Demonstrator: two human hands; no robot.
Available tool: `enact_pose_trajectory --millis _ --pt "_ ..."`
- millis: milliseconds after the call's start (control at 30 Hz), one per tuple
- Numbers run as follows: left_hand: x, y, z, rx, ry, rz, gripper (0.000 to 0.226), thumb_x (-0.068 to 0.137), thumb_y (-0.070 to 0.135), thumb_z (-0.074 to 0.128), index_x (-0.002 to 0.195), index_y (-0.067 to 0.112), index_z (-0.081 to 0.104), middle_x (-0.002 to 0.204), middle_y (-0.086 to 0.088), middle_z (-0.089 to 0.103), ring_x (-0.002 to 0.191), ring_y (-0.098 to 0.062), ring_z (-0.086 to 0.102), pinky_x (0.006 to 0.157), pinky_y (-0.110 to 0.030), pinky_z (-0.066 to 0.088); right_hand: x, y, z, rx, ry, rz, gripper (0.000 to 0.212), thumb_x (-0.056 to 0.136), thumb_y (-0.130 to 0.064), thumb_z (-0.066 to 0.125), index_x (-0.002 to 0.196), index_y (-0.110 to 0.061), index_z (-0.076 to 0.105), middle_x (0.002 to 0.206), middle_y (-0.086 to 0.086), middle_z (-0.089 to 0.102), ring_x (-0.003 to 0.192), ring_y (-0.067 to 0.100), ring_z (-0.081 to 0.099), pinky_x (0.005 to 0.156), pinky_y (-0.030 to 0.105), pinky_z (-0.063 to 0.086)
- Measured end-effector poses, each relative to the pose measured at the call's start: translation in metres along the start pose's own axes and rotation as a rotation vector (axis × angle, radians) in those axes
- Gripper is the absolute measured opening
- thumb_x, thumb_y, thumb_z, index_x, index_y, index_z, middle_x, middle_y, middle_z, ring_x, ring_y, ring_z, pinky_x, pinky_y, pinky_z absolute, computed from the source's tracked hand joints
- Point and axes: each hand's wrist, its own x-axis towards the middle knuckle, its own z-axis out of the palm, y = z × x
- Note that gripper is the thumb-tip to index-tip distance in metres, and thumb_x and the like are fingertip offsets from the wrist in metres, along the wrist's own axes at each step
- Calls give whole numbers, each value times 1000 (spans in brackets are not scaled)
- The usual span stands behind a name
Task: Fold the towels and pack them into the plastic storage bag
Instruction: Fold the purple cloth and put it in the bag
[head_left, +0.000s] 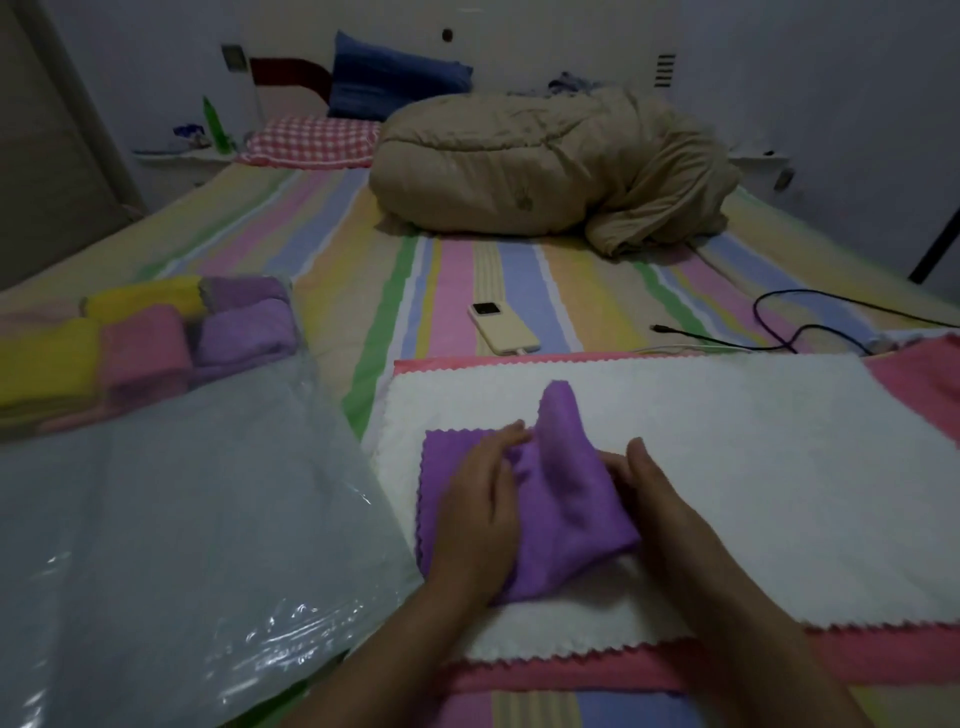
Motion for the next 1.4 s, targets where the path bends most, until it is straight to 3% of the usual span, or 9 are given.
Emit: enact_pose_trajectory --millis 133,300,433,533,633,800,967,1200,1400 --pt "8 17 -30 -295 300 -362 31 98 3 35 99 20 61 104 2 69 96 -14 65 81 -30 53 -17 -10 40 -341 -4 -195 63 74 -71 54 130 -43 45 127 -37 49 118 -14 46 108 21 36" --pt "16 26 -63 -718 173 -867 31 101 17 35 129 12 48 110 -12 64 96 -22 62 87 -33 47 -15 4 80 -1019 -9 -356 86 84 -59 48 153 -30 6 160 -13 1 147 9 -6 118 25 4" --pt "13 27 -83 -718 79 -871 24 101 20 36 107 9 56 107 -10 66 89 -18 63 86 -26 48 -15 11 106 -1217 3 -394 88 74 -59 8 154 -23 3 162 -3 -2 148 20 -13 121 38 -3" --pt "10 28 -84 -612 6 -847 28 100 19 39 78 17 56 73 4 68 65 -7 62 59 -16 48 -10 18 116 -1346 10 -354 90 73 -57 0 154 -18 3 162 5 -5 147 26 -15 119 47 -5" --pt "8 21 -82 -476 10 -879 21 97 11 43 80 16 55 80 1 61 75 -9 57 62 -24 45 -4 30 121 -1431 -27 -279 90 76 -63 -3 154 -18 1 161 7 -10 145 28 -20 116 54 -8" --pt "17 1 -83 -378 8 -904 46 89 9 60 131 -3 47 120 -16 60 86 -17 61 44 -19 48 -6 7 107 -1252 -193 -197 73 93 -64 8 153 -25 16 162 -1 -3 147 18 -15 118 47 -8" --pt "31 7 -83 -76 -142 -888 30 78 18 78 83 2 54 75 -10 52 66 -18 56 39 -24 50 -2 -8 83 -774 -10 -239 34 98 -15 43 123 -26 62 147 -2 40 140 15 27 114 25 19" --pt "31 20 -86 -70 -202 -899 49 72 15 81 111 -3 59 90 -15 57 70 -20 56 45 -25 47 11 -6 71 -514 113 132 80 85 -24 66 150 -20 19 138 10 47 113 26 55 92 37 50" --pt "18 39 -89 -215 -229 -799 21 83 17 70 101 12 60 82 -6 60 62 -15 51 42 -16 37 2 -11 68 -98 10 245 44 86 -19 63 127 -10 51 114 10 64 102 27 63 86 41 55"
